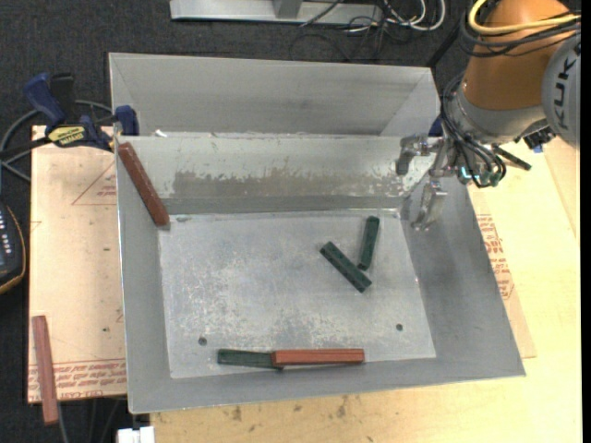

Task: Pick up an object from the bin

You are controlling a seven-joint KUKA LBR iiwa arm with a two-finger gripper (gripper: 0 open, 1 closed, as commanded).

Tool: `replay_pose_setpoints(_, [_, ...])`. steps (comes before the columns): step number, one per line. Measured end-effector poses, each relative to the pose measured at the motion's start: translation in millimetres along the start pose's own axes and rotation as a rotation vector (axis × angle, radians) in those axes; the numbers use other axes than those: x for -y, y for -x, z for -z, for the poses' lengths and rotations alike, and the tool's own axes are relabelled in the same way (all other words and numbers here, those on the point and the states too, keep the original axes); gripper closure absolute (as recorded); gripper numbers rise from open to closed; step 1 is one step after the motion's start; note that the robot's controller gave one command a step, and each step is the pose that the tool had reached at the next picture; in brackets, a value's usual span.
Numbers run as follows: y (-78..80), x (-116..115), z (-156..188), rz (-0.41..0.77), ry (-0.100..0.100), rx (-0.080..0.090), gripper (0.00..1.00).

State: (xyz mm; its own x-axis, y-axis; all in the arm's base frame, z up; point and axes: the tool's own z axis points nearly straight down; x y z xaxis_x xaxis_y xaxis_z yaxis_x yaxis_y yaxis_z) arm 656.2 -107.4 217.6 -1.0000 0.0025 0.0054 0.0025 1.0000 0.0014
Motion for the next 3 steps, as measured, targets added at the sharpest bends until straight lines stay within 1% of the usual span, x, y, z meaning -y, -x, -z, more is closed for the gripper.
replay_pose_setpoints(1, [-29.9,-26,-136,0.287,0.001,0.0,0.0])
replay_pose_setpoints(2, [-5.4,-73,-148,0.634,-0.002,0.009,0.0])
replay_pose_setpoints(3, [-5.0,-72,-147,0.632,-0.003,0.01,1.0])
